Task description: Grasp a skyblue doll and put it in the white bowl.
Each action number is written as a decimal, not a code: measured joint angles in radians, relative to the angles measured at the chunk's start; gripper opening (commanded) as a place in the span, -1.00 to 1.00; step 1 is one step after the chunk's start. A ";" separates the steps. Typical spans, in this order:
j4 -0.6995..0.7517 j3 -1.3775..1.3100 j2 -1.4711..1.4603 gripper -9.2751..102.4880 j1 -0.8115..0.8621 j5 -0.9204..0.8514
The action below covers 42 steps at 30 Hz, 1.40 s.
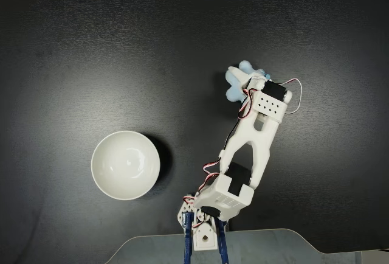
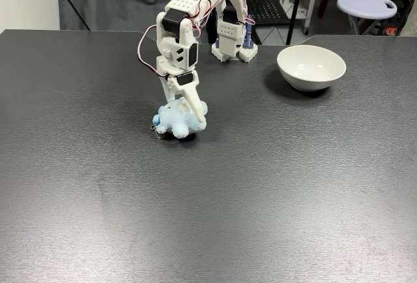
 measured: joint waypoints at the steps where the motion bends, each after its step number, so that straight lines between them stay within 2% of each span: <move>1: 0.000 -0.018 -0.002 0.23 0.002 0.000; 15: 0.000 -0.051 -0.008 0.23 0.006 0.000; 28: 0.000 -0.066 -0.127 0.20 0.002 0.000; 30: 0.000 -0.066 -0.127 0.11 0.002 0.000; 32: 0.000 -0.066 -0.127 -0.09 0.002 0.002; 37: -0.006 -0.067 -0.127 -0.86 -0.005 0.000; 38: -0.006 -0.074 -0.126 -0.91 -0.006 0.002; 42: -0.008 -0.097 -0.126 -0.79 -0.008 0.002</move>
